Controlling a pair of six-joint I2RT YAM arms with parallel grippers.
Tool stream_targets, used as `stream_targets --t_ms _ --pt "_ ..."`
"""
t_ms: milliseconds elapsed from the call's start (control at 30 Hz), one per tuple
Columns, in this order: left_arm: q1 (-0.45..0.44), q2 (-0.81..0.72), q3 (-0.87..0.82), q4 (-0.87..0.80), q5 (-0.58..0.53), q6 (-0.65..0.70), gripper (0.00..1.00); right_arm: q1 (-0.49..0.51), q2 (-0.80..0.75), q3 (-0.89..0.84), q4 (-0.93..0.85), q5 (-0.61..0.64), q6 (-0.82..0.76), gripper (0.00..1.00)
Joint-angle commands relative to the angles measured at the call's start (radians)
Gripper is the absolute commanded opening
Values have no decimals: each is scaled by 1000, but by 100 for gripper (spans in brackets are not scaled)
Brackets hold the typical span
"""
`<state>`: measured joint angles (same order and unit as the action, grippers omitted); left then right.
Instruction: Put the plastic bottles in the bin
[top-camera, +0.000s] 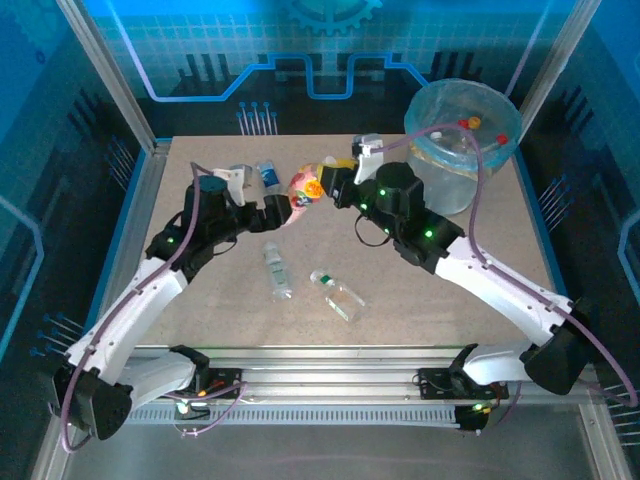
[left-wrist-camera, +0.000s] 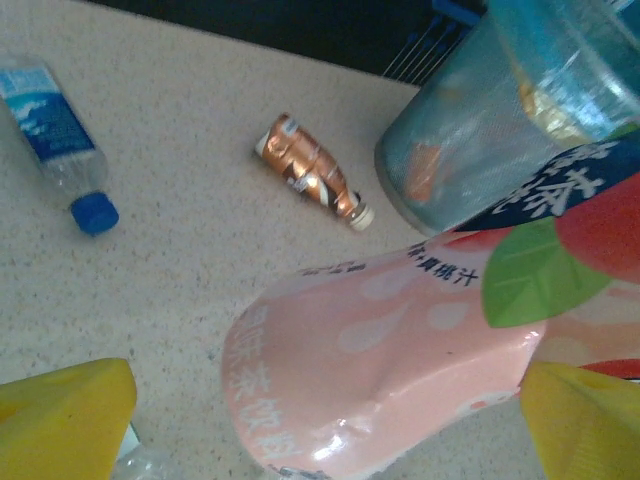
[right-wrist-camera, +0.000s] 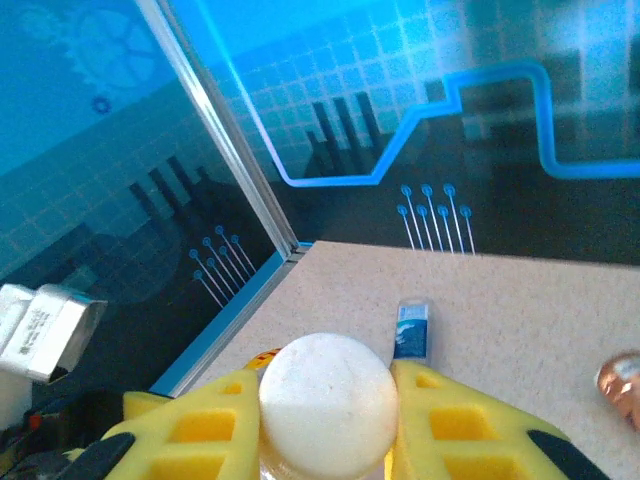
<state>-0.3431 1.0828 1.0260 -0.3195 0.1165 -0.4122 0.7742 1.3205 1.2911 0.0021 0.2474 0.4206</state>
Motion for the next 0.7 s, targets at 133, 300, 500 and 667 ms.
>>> stream_targets --t_ms 133,300,500,667 --pt "6 -60 14 76 -64 41 99 25 8 256 -218 64 -238 15" --pt "6 -32 95 103 -30 40 99 -2 19 457 -324 206 -402 15" --pt "-15 39 197 116 34 0 99 -137 28 652 -419 259 -482 15" --pt "-95 135 282 135 79 -13 98 -289 79 742 -484 302 -525 15"
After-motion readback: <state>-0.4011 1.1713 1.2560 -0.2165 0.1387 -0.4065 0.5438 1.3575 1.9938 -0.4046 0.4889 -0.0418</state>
